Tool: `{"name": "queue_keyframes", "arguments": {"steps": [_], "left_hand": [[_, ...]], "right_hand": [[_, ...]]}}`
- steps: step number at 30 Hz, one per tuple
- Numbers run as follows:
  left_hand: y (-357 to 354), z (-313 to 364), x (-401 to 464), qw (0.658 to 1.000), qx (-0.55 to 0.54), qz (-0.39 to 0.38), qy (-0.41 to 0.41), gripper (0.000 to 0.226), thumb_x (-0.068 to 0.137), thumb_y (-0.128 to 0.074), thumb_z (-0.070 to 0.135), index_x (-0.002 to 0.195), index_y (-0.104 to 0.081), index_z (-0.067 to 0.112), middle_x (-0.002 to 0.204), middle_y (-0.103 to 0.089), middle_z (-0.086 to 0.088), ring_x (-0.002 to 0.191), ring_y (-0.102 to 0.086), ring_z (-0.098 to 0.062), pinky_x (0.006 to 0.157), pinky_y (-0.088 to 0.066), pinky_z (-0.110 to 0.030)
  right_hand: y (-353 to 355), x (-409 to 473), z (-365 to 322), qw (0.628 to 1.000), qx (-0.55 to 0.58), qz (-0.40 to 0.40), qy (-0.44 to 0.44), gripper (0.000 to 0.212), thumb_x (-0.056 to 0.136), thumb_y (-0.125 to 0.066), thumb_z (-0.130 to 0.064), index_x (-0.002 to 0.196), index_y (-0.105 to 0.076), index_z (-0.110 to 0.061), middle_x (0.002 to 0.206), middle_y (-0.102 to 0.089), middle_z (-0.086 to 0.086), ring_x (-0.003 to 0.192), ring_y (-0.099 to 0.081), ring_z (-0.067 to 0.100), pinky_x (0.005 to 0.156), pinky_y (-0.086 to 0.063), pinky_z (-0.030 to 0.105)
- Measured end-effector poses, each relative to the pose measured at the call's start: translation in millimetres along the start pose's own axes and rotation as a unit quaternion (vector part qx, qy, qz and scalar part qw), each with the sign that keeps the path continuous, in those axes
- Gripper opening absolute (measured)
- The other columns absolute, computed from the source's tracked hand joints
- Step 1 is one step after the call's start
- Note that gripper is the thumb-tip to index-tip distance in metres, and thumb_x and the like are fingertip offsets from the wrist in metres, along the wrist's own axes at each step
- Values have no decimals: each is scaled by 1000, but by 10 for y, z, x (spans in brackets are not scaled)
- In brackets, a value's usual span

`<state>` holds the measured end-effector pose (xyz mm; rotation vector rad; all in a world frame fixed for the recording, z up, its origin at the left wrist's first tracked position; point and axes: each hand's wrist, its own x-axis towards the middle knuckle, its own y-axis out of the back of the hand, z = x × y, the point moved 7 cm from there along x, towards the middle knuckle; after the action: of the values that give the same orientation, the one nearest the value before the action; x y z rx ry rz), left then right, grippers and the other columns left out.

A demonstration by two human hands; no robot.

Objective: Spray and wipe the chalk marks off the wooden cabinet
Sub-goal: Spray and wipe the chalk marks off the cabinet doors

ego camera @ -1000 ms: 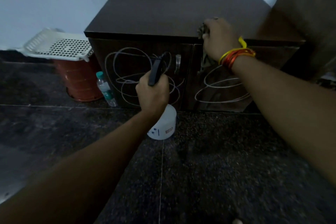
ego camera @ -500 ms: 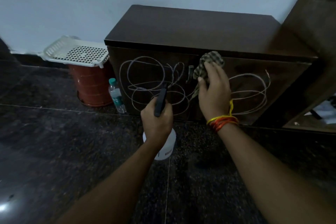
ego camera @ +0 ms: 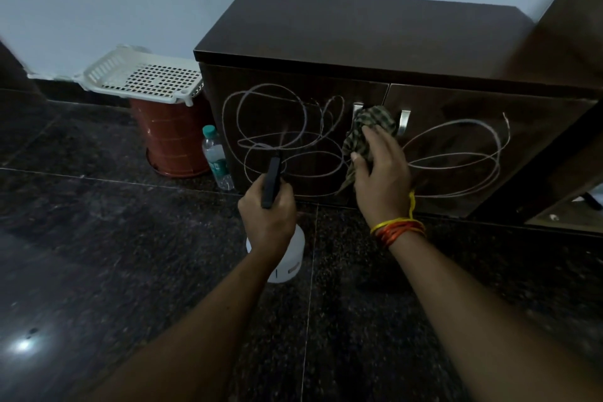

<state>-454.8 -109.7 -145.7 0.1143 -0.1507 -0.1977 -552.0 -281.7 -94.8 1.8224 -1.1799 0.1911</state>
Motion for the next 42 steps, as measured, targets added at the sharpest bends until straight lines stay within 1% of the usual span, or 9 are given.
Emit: {"name": "queue_keyframes", "arguments": {"steps": [4,13,17,20,24,30,34,37,42], "left_hand": [[175,-43,78,999,5,34,14,36,88,-55,3,58,-40,15,51,-36,-2,39,-33,-6,38,-25,-13],[443,-296,109,996,46,69,43,34,88,-57,10,58,-43,16,52,-41,1,40,-36,-4,39,-27,-14],[521,-489,38,992,85,68,63,28,85,-55,6,59,-43,9,53,-40,-2,48,-34,-11,42,-26,-20],[544,-606,-29,991,97,58,71,23,86,-55,4,65,-47,-1,54,-41,-4,49,-35,-14,41,-26,-18],[479,-736,-168,994,91,13,64,30,88,-58,5,61,-45,8,56,-40,-7,49,-35,-16,41,-27,-17],[214,-851,-443,993,71,-57,75,28,88,-57,3,64,-43,1,55,-36,-10,48,-31,-16,42,-24,-19],[51,-892,-550,993,64,-65,78,29,89,-58,3,63,-45,2,53,-36,-6,44,-29,-10,42,-24,-19],[-52,-911,-561,992,54,-70,85,28,89,-57,4,65,-46,-1,53,-36,-5,44,-28,-10,42,-24,-18],[-163,-770,-435,995,33,-57,72,30,88,-57,3,62,-45,10,52,-36,-1,44,-29,-9,42,-25,-19]], "right_hand": [[-91,-75,-8,1000,5,-24,-14,42,90,-60,-9,131,-53,-6,136,-51,13,130,-43,27,108,-34,33],[-293,-247,16,998,6,-60,-23,43,90,-60,-9,132,-51,-6,137,-50,13,130,-43,27,108,-38,40],[-357,-299,53,997,7,-69,-37,44,89,-60,-8,132,-51,-6,136,-51,12,129,-44,27,108,-38,39],[-388,-343,114,996,6,-74,-50,44,89,-60,-8,132,-51,-6,137,-50,13,130,-43,27,109,-37,39],[-377,-399,220,994,11,-72,-82,45,90,-60,-10,134,-49,-7,139,-48,12,130,-42,26,109,-37,38],[-323,-433,338,992,12,-55,-110,44,89,-62,-10,132,-51,-6,136,-50,13,127,-46,27,106,-40,38],[-339,-480,412,987,28,-54,-152,43,89,-62,-14,131,-52,-8,135,-51,10,124,-48,25,101,-36,27],[-361,-534,493,979,31,-49,-196,44,89,-63,-16,131,-52,-11,135,-51,9,122,-49,22,93,-32,19],[-461,-701,655,962,51,-47,-265,44,89,-63,-18,131,-53,-13,134,-53,7,119,-51,21,90,-33,19]]}}
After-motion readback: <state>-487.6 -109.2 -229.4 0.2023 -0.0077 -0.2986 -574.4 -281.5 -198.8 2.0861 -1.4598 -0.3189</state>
